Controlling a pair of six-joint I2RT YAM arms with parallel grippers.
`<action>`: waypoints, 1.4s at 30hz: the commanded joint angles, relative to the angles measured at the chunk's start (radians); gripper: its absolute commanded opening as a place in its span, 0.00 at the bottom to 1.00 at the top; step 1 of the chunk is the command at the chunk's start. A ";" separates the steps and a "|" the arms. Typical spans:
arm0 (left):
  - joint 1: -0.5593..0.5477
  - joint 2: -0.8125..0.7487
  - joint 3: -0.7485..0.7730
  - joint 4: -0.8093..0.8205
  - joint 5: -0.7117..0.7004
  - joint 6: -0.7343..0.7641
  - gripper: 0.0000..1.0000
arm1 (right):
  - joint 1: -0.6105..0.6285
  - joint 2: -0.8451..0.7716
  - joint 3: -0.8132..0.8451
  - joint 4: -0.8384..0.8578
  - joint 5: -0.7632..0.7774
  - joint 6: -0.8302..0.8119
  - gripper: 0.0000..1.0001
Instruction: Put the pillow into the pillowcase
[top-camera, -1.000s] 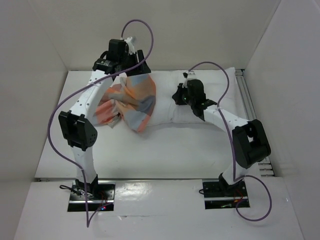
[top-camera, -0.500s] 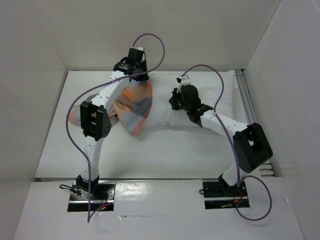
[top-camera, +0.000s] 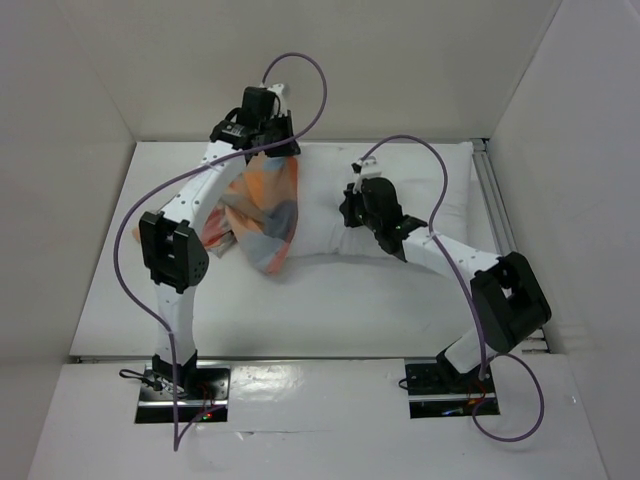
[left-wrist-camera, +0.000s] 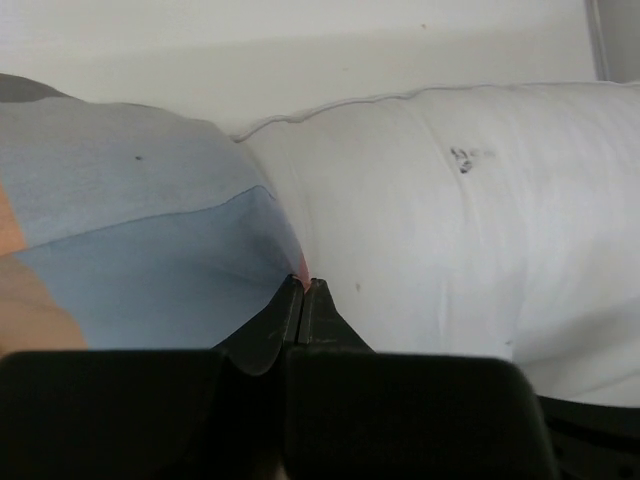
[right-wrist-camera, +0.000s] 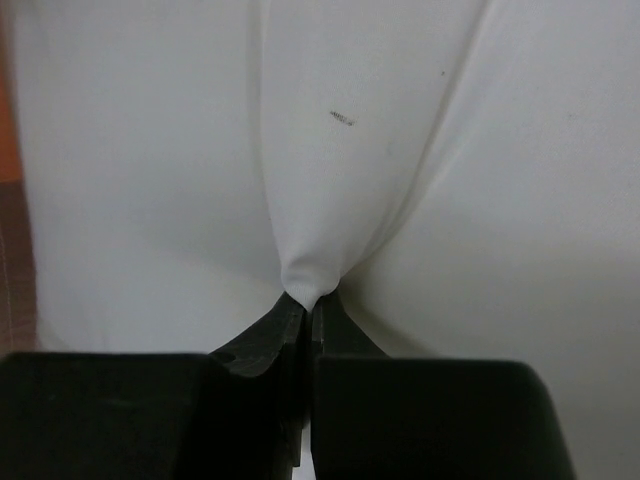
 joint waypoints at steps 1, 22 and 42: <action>-0.017 -0.098 0.007 0.111 0.151 0.004 0.04 | 0.045 -0.001 -0.032 -0.060 -0.048 0.000 0.00; -0.017 -0.012 0.067 0.027 -0.093 -0.009 0.54 | 0.085 -0.073 -0.070 -0.080 0.008 -0.010 0.00; -0.103 0.078 0.119 -0.064 -0.418 0.031 0.27 | 0.085 -0.055 -0.052 -0.091 0.018 -0.010 0.00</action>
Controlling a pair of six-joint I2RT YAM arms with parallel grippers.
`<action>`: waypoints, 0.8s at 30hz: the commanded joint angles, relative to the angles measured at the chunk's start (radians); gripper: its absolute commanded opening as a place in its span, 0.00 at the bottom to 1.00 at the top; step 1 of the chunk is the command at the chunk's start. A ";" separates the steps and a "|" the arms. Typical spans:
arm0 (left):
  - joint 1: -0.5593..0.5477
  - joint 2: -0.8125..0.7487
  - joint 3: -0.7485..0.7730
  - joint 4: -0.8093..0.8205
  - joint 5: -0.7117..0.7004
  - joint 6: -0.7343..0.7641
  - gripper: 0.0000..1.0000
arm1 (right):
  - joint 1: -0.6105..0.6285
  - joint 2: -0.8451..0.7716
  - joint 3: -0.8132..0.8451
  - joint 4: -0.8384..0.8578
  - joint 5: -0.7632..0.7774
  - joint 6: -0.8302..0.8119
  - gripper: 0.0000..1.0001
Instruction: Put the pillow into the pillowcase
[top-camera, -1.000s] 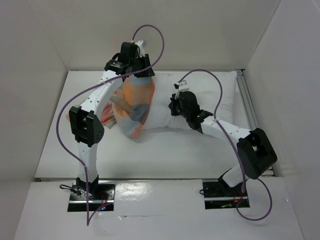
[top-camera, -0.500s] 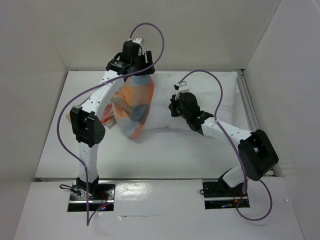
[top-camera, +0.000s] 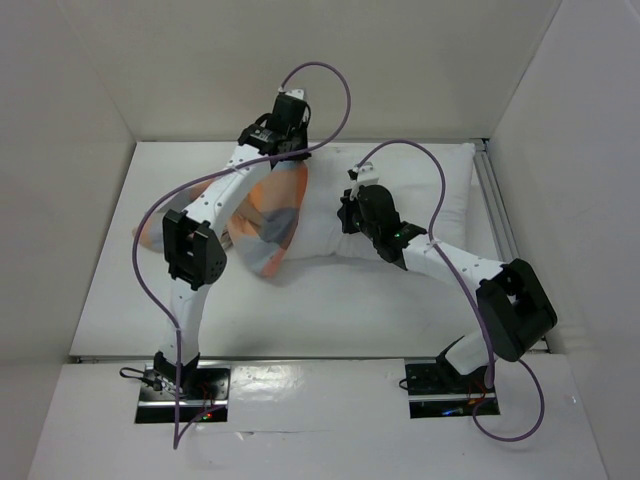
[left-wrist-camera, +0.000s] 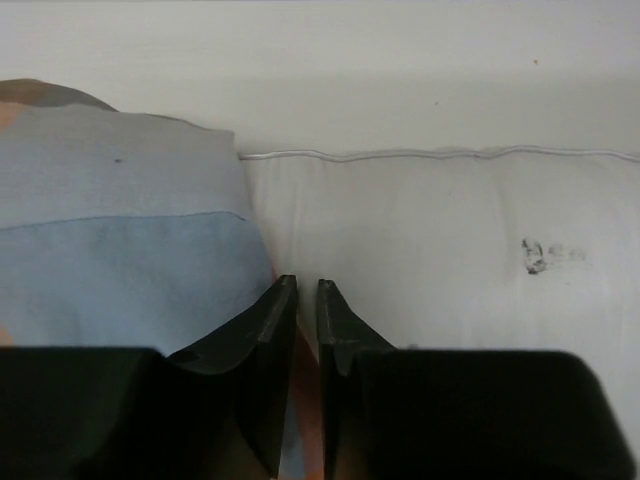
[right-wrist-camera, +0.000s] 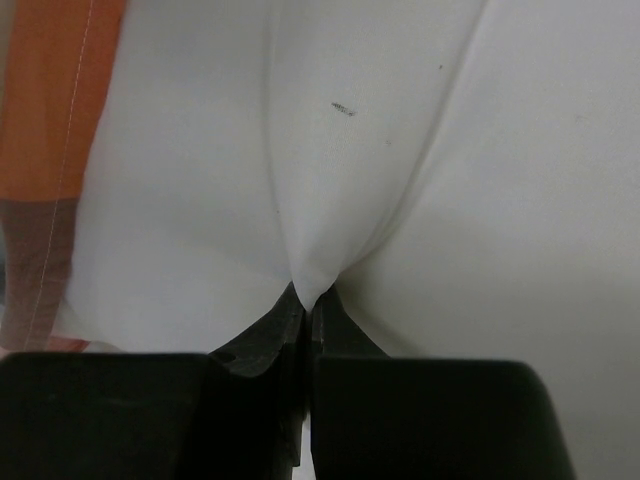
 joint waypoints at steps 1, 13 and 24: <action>-0.001 -0.050 -0.002 -0.010 -0.108 0.020 0.27 | 0.031 -0.003 -0.009 -0.087 -0.038 -0.002 0.00; -0.031 -0.064 -0.055 -0.069 -0.244 0.009 0.79 | 0.040 0.015 0.000 -0.087 -0.047 -0.002 0.00; -0.045 -0.124 -0.098 -0.049 -0.304 -0.009 0.36 | 0.040 0.024 0.009 -0.096 -0.057 -0.002 0.00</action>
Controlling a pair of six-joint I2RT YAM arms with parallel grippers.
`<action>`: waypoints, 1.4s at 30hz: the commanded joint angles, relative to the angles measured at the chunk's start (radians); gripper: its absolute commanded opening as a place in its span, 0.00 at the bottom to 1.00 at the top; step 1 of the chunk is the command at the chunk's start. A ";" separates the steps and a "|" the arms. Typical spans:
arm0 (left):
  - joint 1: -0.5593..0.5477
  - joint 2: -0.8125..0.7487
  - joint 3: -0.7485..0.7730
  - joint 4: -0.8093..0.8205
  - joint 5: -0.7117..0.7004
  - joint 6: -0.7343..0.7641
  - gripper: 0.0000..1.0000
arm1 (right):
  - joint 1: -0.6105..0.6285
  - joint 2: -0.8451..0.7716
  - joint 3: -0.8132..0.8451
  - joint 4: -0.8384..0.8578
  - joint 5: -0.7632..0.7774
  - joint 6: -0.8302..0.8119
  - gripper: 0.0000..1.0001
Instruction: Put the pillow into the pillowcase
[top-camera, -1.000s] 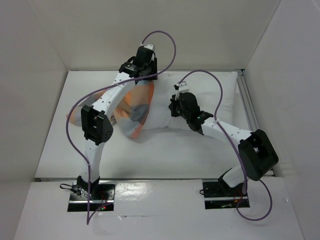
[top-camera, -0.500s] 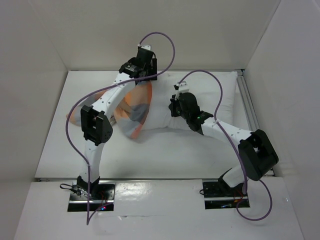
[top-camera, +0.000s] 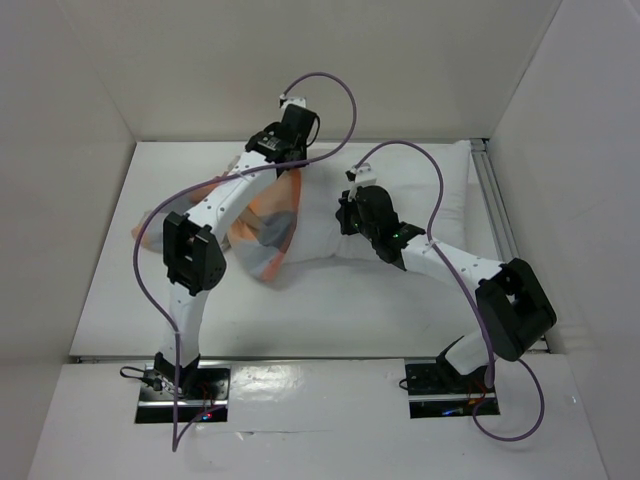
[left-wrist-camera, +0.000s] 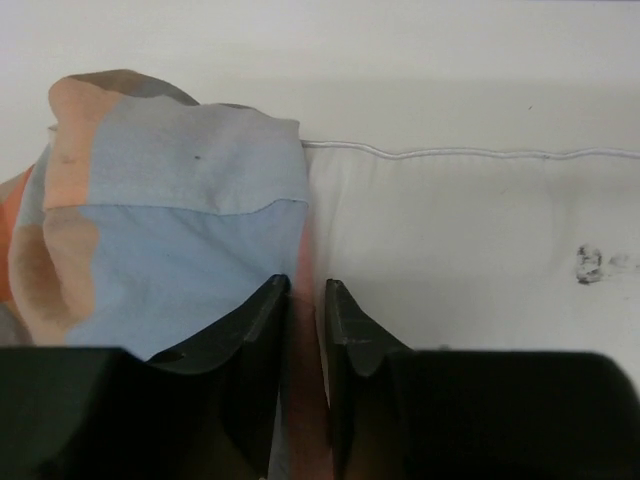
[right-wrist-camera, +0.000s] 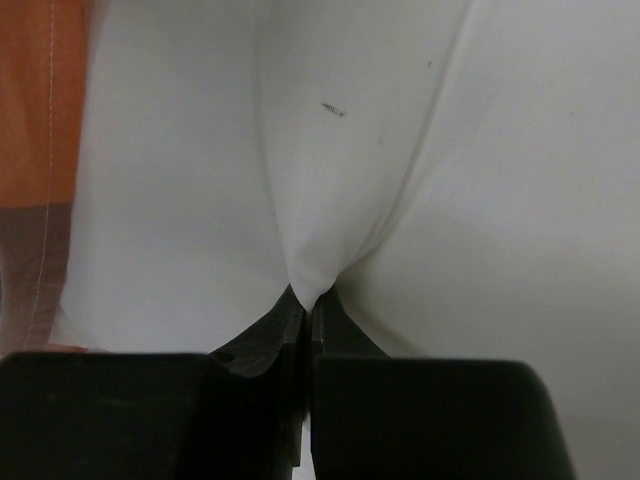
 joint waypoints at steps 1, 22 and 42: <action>0.005 -0.090 -0.003 -0.041 -0.067 -0.020 0.34 | 0.030 0.020 0.007 -0.092 -0.054 -0.002 0.00; 0.009 -0.062 0.132 0.208 0.942 -0.072 0.00 | 0.093 -0.057 0.021 -0.031 -0.075 0.018 0.00; 0.118 -0.060 -0.032 0.430 1.178 -0.349 0.74 | 0.073 -0.056 0.114 -0.007 0.112 0.041 0.00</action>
